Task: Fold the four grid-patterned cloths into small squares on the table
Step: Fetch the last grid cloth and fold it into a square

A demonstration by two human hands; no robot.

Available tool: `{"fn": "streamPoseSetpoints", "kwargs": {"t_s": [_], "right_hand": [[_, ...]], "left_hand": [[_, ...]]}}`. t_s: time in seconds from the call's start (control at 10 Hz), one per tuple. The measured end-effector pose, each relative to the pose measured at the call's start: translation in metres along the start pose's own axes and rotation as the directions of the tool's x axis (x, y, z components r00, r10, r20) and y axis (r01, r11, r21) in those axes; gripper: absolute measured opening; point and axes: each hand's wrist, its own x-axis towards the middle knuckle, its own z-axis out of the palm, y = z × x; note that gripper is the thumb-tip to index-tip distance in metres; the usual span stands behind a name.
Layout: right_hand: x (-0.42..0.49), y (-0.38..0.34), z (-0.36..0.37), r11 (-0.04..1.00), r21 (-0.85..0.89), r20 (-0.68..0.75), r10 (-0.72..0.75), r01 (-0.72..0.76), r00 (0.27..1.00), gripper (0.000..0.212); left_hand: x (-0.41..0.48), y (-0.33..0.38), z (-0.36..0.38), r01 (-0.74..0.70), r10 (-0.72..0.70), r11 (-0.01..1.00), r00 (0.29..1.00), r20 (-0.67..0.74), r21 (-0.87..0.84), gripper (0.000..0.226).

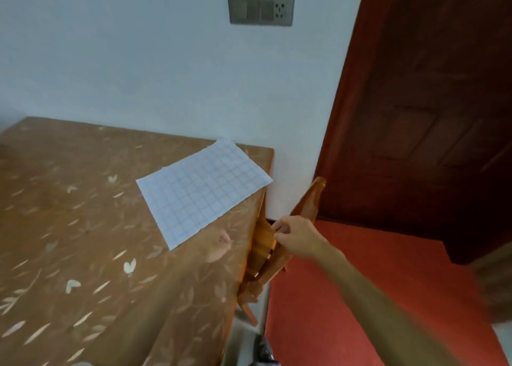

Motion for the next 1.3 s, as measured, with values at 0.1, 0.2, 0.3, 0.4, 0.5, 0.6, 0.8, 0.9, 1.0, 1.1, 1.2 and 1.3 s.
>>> {"fn": "streamPoseSetpoints", "kwargs": {"t_s": [0.1, 0.2, 0.3, 0.4, 0.5, 0.6, 0.8, 0.9, 1.0, 1.1, 1.2, 1.3], "right_hand": [[0.040, -0.011, -0.007, 1.000, -0.008, 0.028, -0.015, 0.015, 0.999, 0.031], [0.077, -0.013, -0.007, 1.000, -0.009, 0.070, -0.007, 0.008, 0.998, 0.029], [0.115, -0.007, -0.002, 1.000, -0.012, 0.090, 0.016, -0.015, 0.996, 0.026], [0.152, 0.001, 0.004, 0.998, -0.059, 0.139, 0.032, -0.024, 0.990, 0.029], [0.189, 0.013, 0.007, 0.992, -0.117, 0.196, 0.071, -0.048, 0.978, 0.035], [0.230, 0.024, 0.006, 0.985, -0.168, 0.228, 0.069, -0.031, 0.971, 0.032], [0.311, 0.046, -0.002, 0.983, -0.182, 0.271, 0.077, -0.027, 0.960, 0.037], [0.341, 0.059, 0.002, 0.973, -0.223, 0.288, 0.123, -0.059, 0.950, 0.040], [0.358, 0.063, 0.006, 0.971, -0.232, 0.321, 0.138, -0.064, 0.937, 0.033], [0.365, 0.058, 0.007, 0.980, -0.188, 0.341, 0.130, -0.068, 0.931, 0.033], [0.369, 0.054, 0.009, 0.981, -0.165, 0.282, 0.143, -0.098, 0.949, 0.038], [0.370, 0.054, 0.014, 0.982, -0.130, 0.262, 0.169, -0.139, 0.950, 0.039]], "left_hand": [[0.015, 0.026, -0.012, 0.285, -0.178, 0.856, 0.946, 0.272, -0.431, 0.017], [0.032, 0.028, -0.020, 0.237, -0.156, 0.874, 0.964, 0.217, -0.424, 0.014], [0.048, 0.026, -0.022, 0.274, -0.183, 0.866, 0.952, 0.244, -0.418, 0.011], [0.067, 0.020, -0.012, 0.309, -0.222, 0.865, 0.943, 0.250, -0.395, 0.018], [0.088, 0.015, 0.001, 0.342, -0.259, 0.874, 0.929, 0.263, -0.347, 0.021], [0.112, 0.012, 0.013, 0.381, -0.295, 0.889, 0.902, 0.316, -0.256, 0.017], [0.143, 0.022, 0.033, 0.378, -0.307, 0.919, 0.864, 0.400, -0.111, 0.055], [0.150, 0.029, 0.041, 0.396, -0.325, 0.913, 0.852, 0.411, -0.099, 0.061], [0.150, 0.029, 0.050, 0.426, -0.357, 0.903, 0.824, 0.440, -0.064, 0.061], [0.144, 0.030, 0.050, 0.412, -0.363, 0.911, 0.826, 0.431, -0.023, 0.058], [0.144, 0.027, 0.048, 0.441, -0.383, 0.896, 0.831, 0.405, -0.058, 0.053], [0.142, 0.022, 0.050, 0.502, -0.412, 0.853, 0.816, 0.405, -0.144, 0.033]]}}
